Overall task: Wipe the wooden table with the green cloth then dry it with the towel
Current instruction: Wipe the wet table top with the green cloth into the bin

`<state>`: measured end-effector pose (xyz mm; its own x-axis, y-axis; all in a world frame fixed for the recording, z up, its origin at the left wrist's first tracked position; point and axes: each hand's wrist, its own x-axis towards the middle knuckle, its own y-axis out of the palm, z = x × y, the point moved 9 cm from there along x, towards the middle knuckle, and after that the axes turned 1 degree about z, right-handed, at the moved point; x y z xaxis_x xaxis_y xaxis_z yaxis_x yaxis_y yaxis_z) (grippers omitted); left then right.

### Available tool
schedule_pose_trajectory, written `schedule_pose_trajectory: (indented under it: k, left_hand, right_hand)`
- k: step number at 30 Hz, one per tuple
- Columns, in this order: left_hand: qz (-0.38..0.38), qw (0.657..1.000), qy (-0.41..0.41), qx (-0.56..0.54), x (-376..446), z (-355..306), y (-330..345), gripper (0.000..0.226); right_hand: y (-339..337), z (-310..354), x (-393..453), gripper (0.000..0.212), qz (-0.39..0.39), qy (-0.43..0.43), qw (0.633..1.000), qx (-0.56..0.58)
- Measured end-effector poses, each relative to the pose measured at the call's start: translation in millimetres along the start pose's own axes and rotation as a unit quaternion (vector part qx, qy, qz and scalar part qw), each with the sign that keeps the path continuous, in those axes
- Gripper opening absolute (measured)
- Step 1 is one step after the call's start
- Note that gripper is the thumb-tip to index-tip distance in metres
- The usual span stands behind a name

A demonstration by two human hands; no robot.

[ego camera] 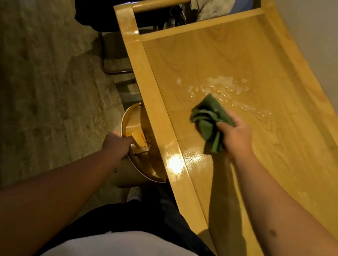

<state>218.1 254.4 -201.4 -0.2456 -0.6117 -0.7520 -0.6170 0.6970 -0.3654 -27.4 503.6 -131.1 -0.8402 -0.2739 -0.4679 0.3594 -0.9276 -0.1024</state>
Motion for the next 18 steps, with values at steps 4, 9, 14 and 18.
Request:
schedule_pose_trajectory:
  k: [4, 9, 14, 18]
  left_hand:
    - [0.009, 1.0, -0.007, 0.003, 6, 5, 8, 0.035]
    - [0.007, 1.0, -0.012, -0.01, 12, 6, 15, 0.021]
    - [0.017, 1.0, -0.009, -0.01, 19, 7, 19, 0.022]
    - [0.014, 1.0, -0.005, 0.01, 24, 6, 18, 0.015]
  right_hand:
    - [-86, 31, 36, 0.047, -0.108, -0.073, 0.99, 0.053]
    - [-146, 4, 80, 0.057, -0.157, -0.03, 0.941, -0.299]
    - [-126, -24, 100, 0.077, -0.09, -0.052, 0.861, -0.498]
    - [-109, -14, 104, 0.078, -0.116, -0.087, 0.843, -0.517]
